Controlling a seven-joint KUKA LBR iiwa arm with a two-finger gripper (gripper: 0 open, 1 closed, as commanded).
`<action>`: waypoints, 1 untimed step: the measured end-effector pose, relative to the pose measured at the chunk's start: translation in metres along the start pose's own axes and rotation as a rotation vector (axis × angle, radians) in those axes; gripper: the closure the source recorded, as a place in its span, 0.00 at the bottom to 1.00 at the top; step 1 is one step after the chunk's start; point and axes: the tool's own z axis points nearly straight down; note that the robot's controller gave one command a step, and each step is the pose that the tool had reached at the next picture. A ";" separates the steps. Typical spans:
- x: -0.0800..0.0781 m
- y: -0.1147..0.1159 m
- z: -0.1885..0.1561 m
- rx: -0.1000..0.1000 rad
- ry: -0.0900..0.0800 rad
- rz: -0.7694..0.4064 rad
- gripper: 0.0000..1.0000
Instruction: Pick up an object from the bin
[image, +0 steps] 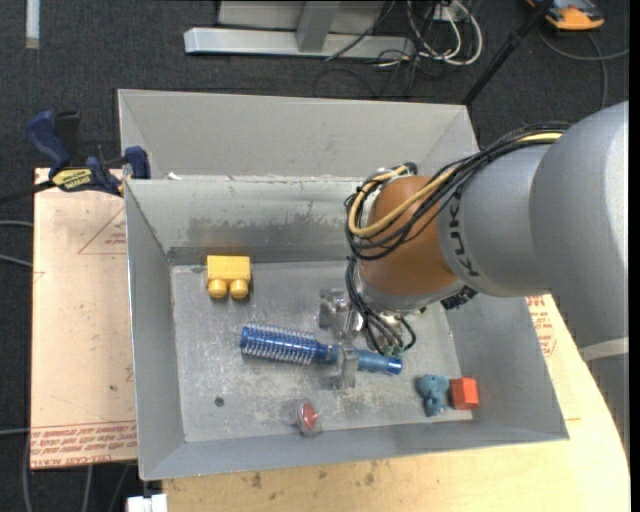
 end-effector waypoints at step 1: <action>0.010 0.002 -0.036 0.001 -0.009 0.071 0.00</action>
Offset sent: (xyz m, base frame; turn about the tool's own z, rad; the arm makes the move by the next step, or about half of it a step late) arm -0.0102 0.0009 0.0349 0.0729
